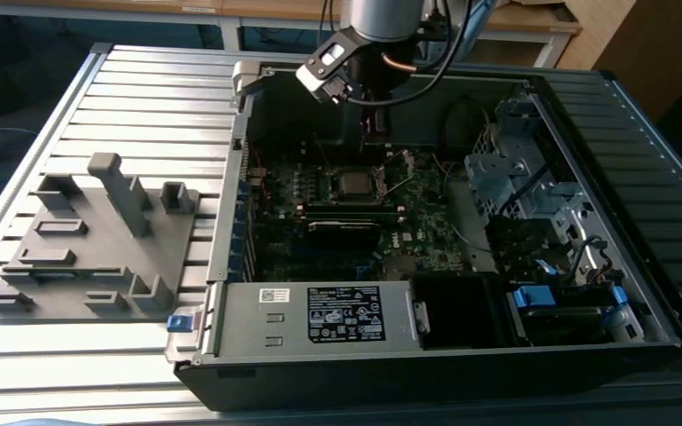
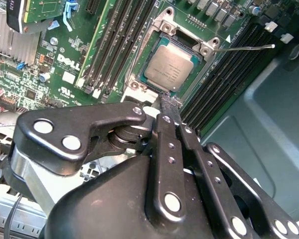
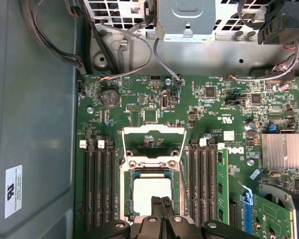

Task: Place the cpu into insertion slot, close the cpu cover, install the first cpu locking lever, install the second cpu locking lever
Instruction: 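Close the cpu cover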

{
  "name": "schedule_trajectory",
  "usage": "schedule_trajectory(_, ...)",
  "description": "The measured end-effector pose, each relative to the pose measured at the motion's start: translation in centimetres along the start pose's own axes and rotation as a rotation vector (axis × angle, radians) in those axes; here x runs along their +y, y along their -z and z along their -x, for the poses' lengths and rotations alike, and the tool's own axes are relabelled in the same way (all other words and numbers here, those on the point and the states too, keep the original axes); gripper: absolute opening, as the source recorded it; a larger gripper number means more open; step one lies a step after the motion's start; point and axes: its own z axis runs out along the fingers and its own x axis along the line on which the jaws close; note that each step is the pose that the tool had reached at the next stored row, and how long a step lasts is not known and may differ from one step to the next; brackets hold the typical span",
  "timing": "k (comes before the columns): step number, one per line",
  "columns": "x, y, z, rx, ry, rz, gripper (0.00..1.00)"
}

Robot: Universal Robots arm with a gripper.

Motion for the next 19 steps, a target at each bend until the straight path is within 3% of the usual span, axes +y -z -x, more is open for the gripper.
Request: schedule_trajectory(19,0.12,0.27,-0.14,-0.0001,0.0,-0.0001,0.1)
